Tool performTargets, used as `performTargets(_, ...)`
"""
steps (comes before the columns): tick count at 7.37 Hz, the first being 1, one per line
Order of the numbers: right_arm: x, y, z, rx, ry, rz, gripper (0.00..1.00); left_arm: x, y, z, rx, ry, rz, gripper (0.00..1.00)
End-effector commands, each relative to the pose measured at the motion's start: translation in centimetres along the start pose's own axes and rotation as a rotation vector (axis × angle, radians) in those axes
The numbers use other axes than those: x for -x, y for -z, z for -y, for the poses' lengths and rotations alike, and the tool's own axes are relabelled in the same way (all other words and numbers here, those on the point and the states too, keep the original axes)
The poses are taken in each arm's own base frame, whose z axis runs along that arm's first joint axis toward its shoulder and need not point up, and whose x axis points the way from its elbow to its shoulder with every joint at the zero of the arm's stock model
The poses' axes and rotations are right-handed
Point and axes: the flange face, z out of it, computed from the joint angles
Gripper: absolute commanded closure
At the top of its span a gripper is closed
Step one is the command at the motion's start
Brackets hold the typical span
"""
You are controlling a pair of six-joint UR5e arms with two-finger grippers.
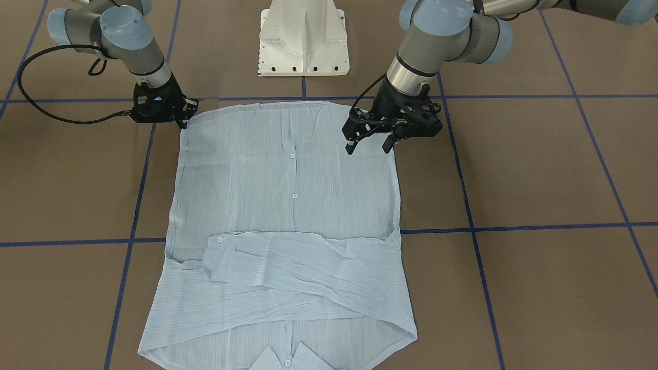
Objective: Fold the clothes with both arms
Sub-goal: 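Slide the left gripper down the shirt side to the hem corner nearest it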
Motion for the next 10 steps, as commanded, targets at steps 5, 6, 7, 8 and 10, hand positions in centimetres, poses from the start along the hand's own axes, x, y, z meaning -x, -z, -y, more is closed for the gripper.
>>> performTargets(5,0.8,2.0,0.1,-0.017,-0.040,0.038,1.00,4.9,-3.6,-5.8,0.031,0.042,0.093,0.01)
performTargets(6,0.9,2.1,0.1,-0.017,-0.047,0.041,1.00,5.4,-4.8,-9.0,0.061,0.071,0.112,0.01)
performTargets(7,0.9,2.1,0.1,-0.014,-0.047,0.042,1.00,6.1,-5.4,-11.7,0.073,0.077,0.136,0.02)
performTargets(8,0.9,2.2,0.0,-0.013,-0.047,0.045,1.00,6.7,-5.8,-13.7,0.082,0.082,0.196,0.03)
performTargets(10,1.2,2.7,0.0,-0.017,-0.044,0.055,1.00,7.2,-5.8,-14.8,0.091,0.080,0.265,0.06)
